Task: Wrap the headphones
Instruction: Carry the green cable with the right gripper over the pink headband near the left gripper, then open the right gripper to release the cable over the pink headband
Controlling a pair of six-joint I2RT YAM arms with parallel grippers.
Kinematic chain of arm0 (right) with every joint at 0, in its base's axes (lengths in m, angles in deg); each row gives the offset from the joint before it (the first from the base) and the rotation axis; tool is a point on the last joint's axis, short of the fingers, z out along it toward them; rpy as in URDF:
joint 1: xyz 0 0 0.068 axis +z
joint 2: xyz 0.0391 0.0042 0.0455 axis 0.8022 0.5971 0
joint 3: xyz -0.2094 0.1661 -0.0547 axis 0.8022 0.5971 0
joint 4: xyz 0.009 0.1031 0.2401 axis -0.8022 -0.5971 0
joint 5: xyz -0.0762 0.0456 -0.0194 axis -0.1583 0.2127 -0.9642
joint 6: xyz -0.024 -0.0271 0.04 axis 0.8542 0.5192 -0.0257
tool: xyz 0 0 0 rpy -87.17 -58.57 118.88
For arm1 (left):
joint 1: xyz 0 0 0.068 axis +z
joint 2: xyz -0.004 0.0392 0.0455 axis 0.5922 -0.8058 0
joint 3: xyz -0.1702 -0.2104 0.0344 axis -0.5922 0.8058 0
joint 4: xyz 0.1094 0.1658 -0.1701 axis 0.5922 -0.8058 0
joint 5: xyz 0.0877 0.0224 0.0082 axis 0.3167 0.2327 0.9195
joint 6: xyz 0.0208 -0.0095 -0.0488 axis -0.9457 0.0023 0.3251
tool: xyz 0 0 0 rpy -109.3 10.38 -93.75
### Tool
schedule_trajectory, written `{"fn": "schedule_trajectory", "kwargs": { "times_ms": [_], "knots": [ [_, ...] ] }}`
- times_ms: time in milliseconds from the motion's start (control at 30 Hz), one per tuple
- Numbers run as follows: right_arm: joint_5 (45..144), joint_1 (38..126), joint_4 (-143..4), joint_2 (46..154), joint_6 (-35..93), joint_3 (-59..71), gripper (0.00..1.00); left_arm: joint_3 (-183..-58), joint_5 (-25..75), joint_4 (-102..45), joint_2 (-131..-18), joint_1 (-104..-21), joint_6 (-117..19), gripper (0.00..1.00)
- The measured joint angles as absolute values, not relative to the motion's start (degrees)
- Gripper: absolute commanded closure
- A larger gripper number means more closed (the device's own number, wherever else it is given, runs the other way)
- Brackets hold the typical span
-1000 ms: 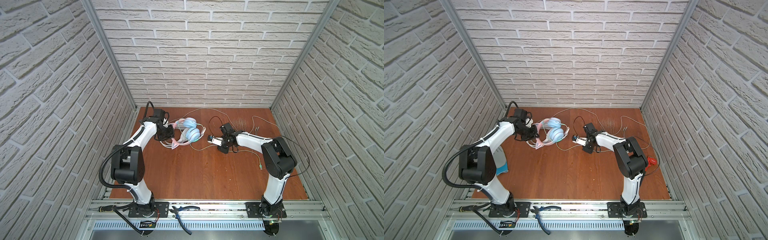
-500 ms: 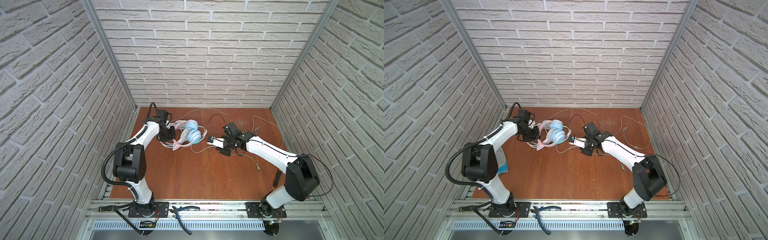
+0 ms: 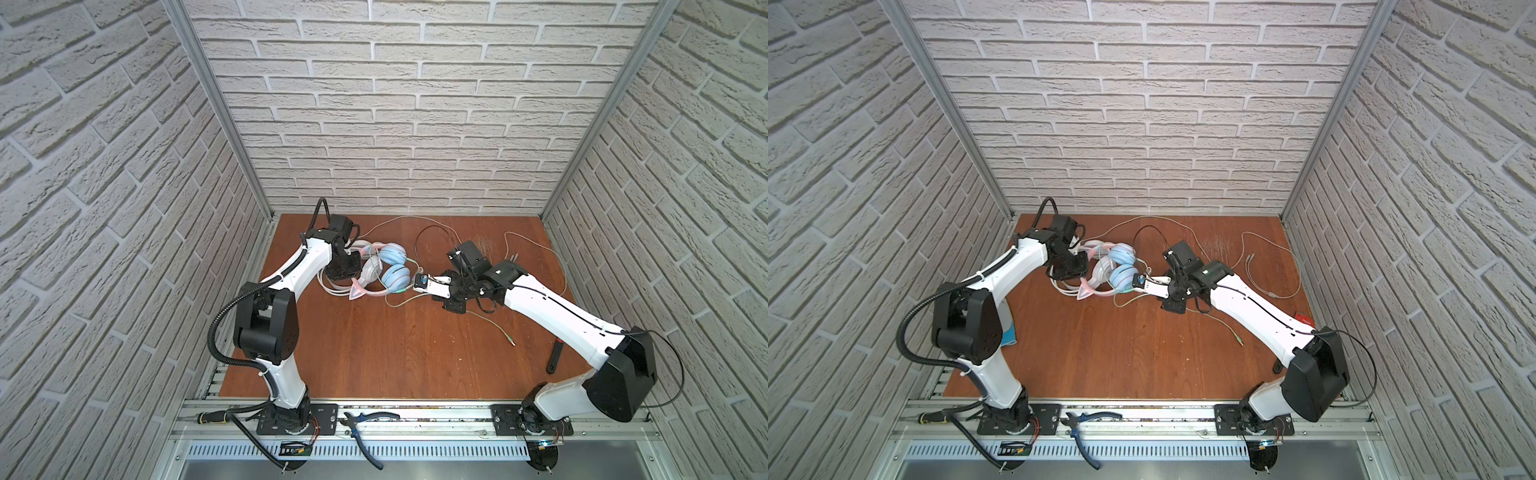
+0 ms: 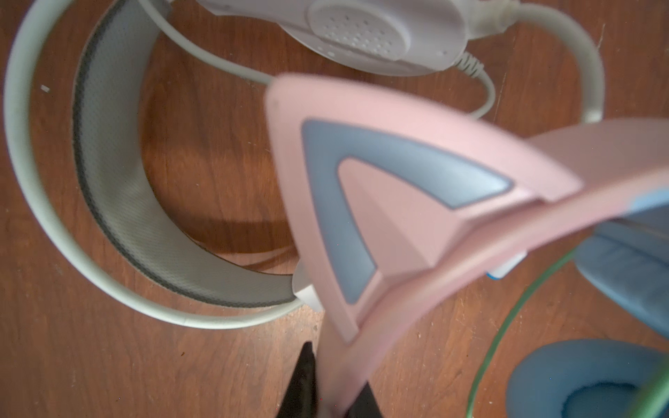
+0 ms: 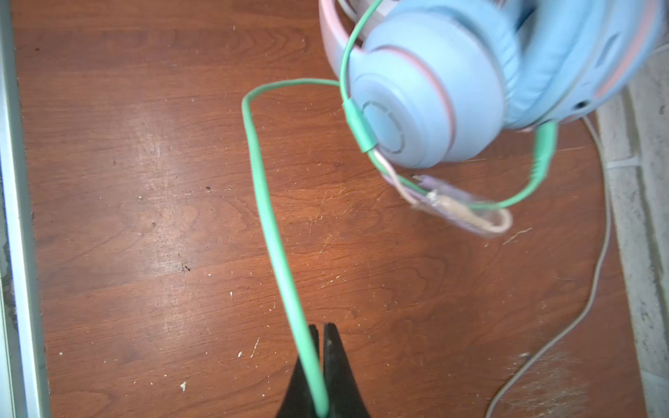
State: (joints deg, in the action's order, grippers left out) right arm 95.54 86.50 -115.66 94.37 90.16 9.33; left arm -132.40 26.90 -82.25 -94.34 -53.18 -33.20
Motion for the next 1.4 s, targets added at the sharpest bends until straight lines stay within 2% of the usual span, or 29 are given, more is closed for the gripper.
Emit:
{"fn": "schedule_trajectory", "kwargs": {
  "times_ms": [500, 833, 1400],
  "knots": [
    [93.0, 84.9, -117.8, 95.4, 85.4, 0.3, 0.94, -137.9, 31.9, -87.3, -96.7, -61.9, -37.2, 1.0],
    [89.8, 81.9, -118.0, 103.2, 82.0, -7.1, 0.94, -138.0, 33.3, -88.8, -97.0, -66.1, -40.1, 1.0],
    [93.2, 81.0, -124.1, 116.9, 74.2, -19.5, 0.94, -139.3, 33.5, -89.1, -99.4, -69.4, -42.4, 1.0]
  ]
}}
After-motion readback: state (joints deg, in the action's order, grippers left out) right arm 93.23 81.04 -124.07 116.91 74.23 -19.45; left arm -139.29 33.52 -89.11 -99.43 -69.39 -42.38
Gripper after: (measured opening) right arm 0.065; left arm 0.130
